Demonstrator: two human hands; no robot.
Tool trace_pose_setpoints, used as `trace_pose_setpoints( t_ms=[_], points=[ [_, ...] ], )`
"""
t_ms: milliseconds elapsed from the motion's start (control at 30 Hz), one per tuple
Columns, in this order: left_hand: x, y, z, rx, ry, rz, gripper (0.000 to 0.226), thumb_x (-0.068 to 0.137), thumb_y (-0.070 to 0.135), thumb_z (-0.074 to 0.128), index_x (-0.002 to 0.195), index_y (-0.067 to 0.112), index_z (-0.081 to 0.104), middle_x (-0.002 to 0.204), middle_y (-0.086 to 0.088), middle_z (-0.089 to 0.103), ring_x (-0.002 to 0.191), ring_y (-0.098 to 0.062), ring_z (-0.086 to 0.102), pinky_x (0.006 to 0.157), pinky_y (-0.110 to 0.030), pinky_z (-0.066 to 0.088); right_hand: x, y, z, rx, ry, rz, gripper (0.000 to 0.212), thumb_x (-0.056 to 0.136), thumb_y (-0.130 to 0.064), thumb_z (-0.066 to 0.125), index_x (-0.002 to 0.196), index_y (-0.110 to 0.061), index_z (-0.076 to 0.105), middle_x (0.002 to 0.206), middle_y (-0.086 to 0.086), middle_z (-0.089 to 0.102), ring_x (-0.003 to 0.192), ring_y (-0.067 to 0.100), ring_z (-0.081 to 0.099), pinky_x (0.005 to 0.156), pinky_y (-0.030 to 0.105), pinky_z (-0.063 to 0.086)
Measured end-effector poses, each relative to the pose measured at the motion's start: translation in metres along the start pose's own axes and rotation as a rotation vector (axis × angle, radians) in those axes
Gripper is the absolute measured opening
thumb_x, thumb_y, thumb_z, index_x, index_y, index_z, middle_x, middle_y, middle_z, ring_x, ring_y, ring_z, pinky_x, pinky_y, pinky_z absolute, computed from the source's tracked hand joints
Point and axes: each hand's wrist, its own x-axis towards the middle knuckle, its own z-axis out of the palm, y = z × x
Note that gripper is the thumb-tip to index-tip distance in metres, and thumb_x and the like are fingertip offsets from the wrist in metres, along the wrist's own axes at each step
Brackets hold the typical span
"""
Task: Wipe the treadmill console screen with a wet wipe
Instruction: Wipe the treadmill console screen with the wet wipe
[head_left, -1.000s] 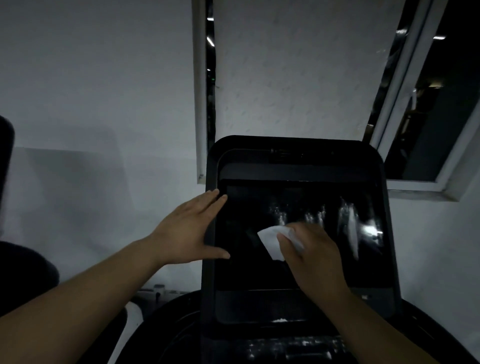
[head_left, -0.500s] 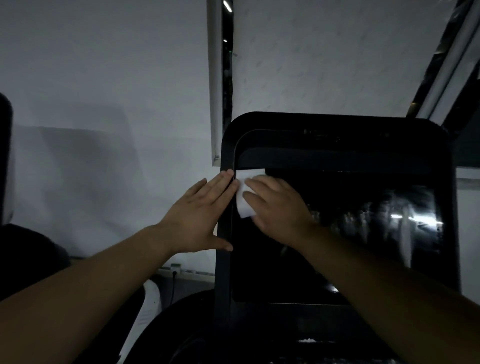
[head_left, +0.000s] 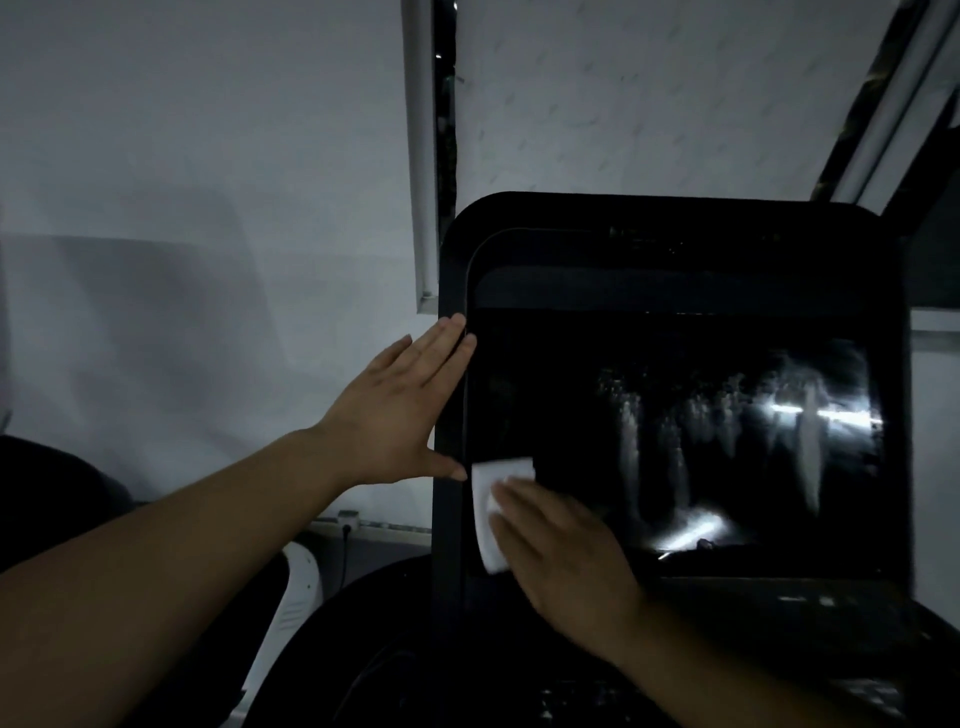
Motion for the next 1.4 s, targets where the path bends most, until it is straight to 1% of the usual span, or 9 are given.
trace_pose_setpoints(
  t_ms=[167, 500, 633, 767, 933, 1033, 1167, 1300, 1400],
  points=[
    [-0.003, 0.003, 0.004, 0.009, 0.001, 0.001, 0.137, 0.072, 0.086, 0.057, 0.159, 0.012, -0.019, 0.166, -0.010, -0.027, 0.154, -0.018, -0.025, 0.126, -0.038, -0.007, -0.011, -0.009, 0.005, -0.012, 0.013, 0.025, 0.029, 0.098, -0.011, 0.049, 0.118, -0.008, 0.070, 0.139, 0.013, 0.060, 0.135, 0.030, 0.052, 0.104, 0.043, 0.048],
    [-0.005, 0.007, 0.003, 0.019, -0.005, -0.012, 0.138, 0.072, 0.085, 0.060, 0.159, 0.011, -0.016, 0.167, -0.011, -0.024, 0.155, -0.020, -0.021, 0.127, -0.043, -0.001, 0.139, 0.107, -0.027, -0.156, 0.054, 0.172, 0.032, 0.087, -0.011, 0.066, 0.118, -0.008, 0.068, 0.133, 0.015, 0.062, 0.126, 0.032, 0.054, 0.101, 0.044, 0.049],
    [-0.004, 0.007, 0.005, 0.011, -0.009, -0.022, 0.138, 0.071, 0.086, 0.059, 0.159, 0.013, -0.019, 0.167, -0.010, -0.027, 0.154, -0.018, -0.023, 0.127, -0.043, -0.001, 0.126, 0.101, -0.027, -0.142, 0.083, 0.170, 0.038, 0.087, -0.011, 0.066, 0.124, -0.009, 0.066, 0.135, 0.014, 0.061, 0.128, 0.032, 0.052, 0.102, 0.043, 0.050],
    [-0.004, 0.006, 0.004, -0.003, -0.009, -0.020, 0.139, 0.071, 0.084, 0.063, 0.159, 0.013, -0.019, 0.166, -0.009, -0.029, 0.154, -0.017, -0.024, 0.126, -0.039, -0.005, 0.089, 0.070, -0.025, -0.100, 0.010, 0.153, 0.042, 0.088, -0.013, 0.052, 0.128, -0.009, 0.063, 0.141, 0.015, 0.056, 0.134, 0.032, 0.048, 0.102, 0.044, 0.050],
    [-0.005, 0.006, 0.005, 0.009, -0.007, -0.018, 0.140, 0.070, 0.084, 0.063, 0.159, 0.012, -0.016, 0.167, -0.011, -0.026, 0.155, -0.019, -0.020, 0.127, -0.042, 0.000, 0.009, 0.018, -0.005, -0.056, 0.011, 0.124, 0.042, 0.089, -0.008, 0.058, 0.131, -0.009, 0.063, 0.144, 0.014, 0.055, 0.137, 0.032, 0.049, 0.104, 0.044, 0.047],
    [-0.004, 0.009, 0.003, 0.025, -0.013, -0.007, 0.140, 0.070, 0.084, 0.063, 0.159, 0.012, -0.017, 0.167, -0.011, -0.026, 0.155, -0.020, -0.021, 0.127, -0.044, 0.000, -0.017, 0.001, -0.001, -0.056, -0.007, 0.099, 0.039, 0.097, -0.007, 0.045, 0.131, -0.007, 0.063, 0.144, 0.016, 0.055, 0.137, 0.033, 0.049, 0.105, 0.044, 0.047],
    [0.001, 0.018, 0.000, 0.019, 0.002, 0.019, 0.140, 0.070, 0.085, 0.062, 0.159, 0.013, -0.019, 0.166, -0.011, -0.028, 0.154, -0.020, -0.025, 0.126, -0.041, -0.004, -0.015, 0.004, -0.004, -0.061, 0.026, 0.081, 0.038, 0.099, -0.009, 0.040, 0.127, -0.007, 0.066, 0.141, 0.016, 0.058, 0.134, 0.033, 0.052, 0.104, 0.044, 0.048],
    [0.004, 0.024, 0.000, 0.028, 0.017, 0.021, 0.142, 0.068, 0.085, 0.064, 0.159, 0.014, -0.020, 0.166, -0.012, -0.029, 0.153, -0.021, -0.026, 0.125, -0.039, -0.006, 0.022, 0.034, -0.020, -0.101, 0.052, 0.140, 0.037, 0.089, -0.012, 0.052, 0.122, -0.010, 0.068, 0.137, 0.013, 0.062, 0.131, 0.030, 0.055, 0.100, 0.041, 0.050],
    [0.004, 0.025, -0.001, 0.032, 0.019, 0.022, 0.143, 0.067, 0.083, 0.068, 0.160, 0.014, -0.017, 0.166, -0.015, -0.027, 0.154, -0.024, -0.024, 0.125, -0.039, -0.003, 0.059, 0.063, -0.035, -0.144, 0.017, 0.204, 0.041, 0.084, -0.016, 0.047, 0.118, -0.008, 0.069, 0.132, 0.015, 0.064, 0.129, 0.032, 0.056, 0.093, 0.042, 0.054]
  ],
)
